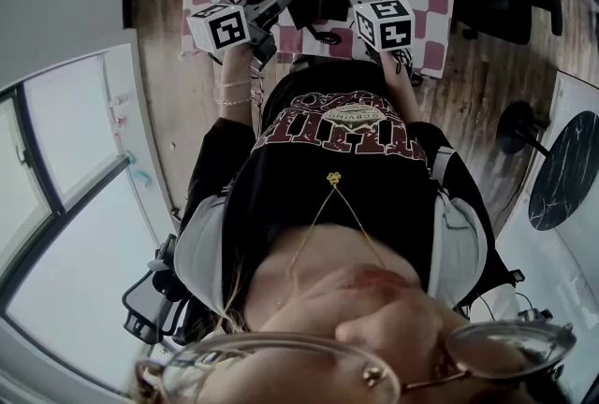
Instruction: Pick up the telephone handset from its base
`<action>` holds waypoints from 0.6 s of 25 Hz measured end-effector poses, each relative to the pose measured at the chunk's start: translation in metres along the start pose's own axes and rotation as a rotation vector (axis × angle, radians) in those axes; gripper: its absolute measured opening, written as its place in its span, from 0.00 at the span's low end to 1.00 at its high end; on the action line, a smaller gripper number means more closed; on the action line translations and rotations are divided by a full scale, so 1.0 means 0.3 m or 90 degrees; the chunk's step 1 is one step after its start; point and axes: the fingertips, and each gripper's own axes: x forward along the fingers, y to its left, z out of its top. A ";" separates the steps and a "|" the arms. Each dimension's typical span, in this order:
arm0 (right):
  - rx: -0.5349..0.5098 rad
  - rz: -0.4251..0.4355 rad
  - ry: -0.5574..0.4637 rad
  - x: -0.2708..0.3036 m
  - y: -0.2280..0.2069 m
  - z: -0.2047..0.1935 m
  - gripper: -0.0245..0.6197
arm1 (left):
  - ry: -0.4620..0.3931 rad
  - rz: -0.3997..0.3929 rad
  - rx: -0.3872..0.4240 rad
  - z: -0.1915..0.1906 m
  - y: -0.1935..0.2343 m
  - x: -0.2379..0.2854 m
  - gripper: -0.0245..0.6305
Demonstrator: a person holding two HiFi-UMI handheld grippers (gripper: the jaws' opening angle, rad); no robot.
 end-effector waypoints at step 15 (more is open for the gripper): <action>-0.015 0.002 -0.005 -0.003 0.002 0.018 0.07 | 0.005 -0.007 0.008 -0.002 -0.023 0.003 0.16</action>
